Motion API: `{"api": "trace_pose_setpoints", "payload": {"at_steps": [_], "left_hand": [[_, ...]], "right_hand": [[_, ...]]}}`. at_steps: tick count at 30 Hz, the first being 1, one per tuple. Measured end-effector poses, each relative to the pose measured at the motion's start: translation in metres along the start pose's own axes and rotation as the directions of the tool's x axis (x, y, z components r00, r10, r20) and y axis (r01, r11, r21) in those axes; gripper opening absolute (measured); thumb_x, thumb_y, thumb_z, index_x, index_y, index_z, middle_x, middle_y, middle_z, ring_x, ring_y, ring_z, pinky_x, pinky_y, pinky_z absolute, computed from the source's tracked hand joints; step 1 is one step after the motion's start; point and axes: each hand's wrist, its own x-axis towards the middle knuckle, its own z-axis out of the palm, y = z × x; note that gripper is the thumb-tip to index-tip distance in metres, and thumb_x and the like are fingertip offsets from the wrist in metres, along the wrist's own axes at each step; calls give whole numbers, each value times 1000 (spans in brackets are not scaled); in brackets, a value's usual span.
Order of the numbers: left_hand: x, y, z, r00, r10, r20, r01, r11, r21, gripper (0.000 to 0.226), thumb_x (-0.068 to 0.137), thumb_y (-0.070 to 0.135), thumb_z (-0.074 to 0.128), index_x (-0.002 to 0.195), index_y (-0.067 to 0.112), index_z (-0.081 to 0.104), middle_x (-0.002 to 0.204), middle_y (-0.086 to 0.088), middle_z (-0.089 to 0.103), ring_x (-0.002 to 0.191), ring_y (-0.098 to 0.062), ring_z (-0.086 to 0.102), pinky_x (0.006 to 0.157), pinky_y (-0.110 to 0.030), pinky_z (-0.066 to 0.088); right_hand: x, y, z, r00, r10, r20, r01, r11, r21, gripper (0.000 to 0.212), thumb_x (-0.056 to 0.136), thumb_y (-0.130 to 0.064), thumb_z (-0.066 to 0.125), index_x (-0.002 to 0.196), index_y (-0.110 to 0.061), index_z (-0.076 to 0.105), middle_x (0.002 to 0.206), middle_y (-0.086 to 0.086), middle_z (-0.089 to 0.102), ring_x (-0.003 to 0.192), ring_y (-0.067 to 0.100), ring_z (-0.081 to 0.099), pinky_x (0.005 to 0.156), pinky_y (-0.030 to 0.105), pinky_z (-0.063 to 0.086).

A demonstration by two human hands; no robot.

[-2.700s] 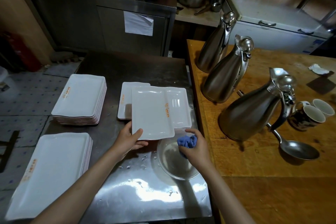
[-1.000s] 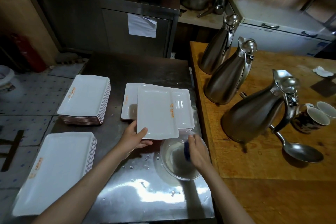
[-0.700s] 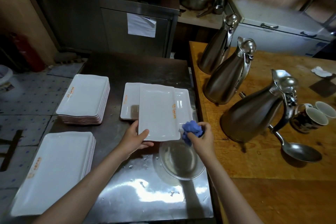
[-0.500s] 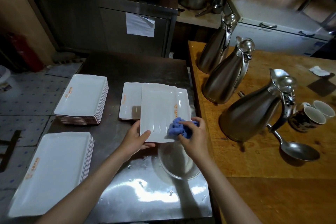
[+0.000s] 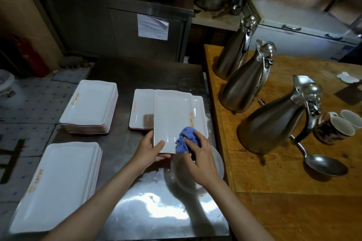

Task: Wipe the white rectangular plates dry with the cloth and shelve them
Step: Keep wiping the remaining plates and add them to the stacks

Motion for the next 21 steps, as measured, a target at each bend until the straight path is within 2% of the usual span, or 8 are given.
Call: {"api": "trace_pose_setpoints", "payload": {"at_steps": [2,4,6,8,11,15,19,21], "left_hand": [[0,2,1,1000,0,2,0,1000,-9,40,96,3,49,134,14,43,129,-13,56,97,-31,63,60,-24,57],[-1,3,1,1000,-1,4,1,1000,-15,36,97,3,49,130,15,44,128,-14,57,94,-30,64,59,-23,57],[-1,2,2,1000,-6,11,6,1000,-12,38,97,4,49,132,15,43,129,-13,57,91,-28,66,61,-24,57],[-2,2,5,1000,-5,15,5,1000,-21,40,97,4,49,135,15,42,129,-11,57,87,-25,68,62,-26,57],[-4,2,9,1000,10,27,-9,999,-43,39,97,2,48,134,15,42,129,-10,57,85,-21,68,63,-27,58],[-6,4,11,999,13,36,-12,999,-30,42,97,3,48,137,14,40,130,-10,57,84,-22,68,63,-25,58],[-10,8,11,998,17,60,-17,1000,-6,41,97,5,48,136,17,40,130,-9,57,84,-21,68,61,-22,56],[-12,10,11,997,15,77,-17,1000,14,40,97,7,48,134,21,40,127,-7,58,78,-19,69,61,-21,55]], "right_hand": [[1,1,-3,995,-84,63,90,990,-106,54,88,-38,31,136,-21,50,141,5,42,129,21,35,107,33,33],[5,3,-8,992,-87,96,97,990,-105,50,89,-25,44,138,-21,45,129,7,52,118,21,44,97,30,39],[11,5,-13,998,-44,50,46,998,-53,43,84,-15,58,126,-19,49,110,7,58,103,21,52,78,26,41],[17,5,-15,999,-47,6,47,997,-65,34,78,-11,65,111,-15,57,95,6,62,92,23,54,68,26,38],[26,6,-15,997,-50,-55,48,998,-36,30,68,-1,68,96,-10,68,84,6,66,83,26,56,68,26,39],[33,7,-18,980,-114,-166,105,993,-59,32,56,12,66,82,-6,71,76,8,68,71,30,58,66,29,46],[50,12,-17,962,-145,-231,128,988,-85,33,55,13,66,85,-1,72,83,13,70,74,34,61,74,29,43],[59,12,-19,957,-142,-253,118,987,-108,34,57,9,67,88,-3,73,87,11,72,75,33,61,73,29,43]]}}
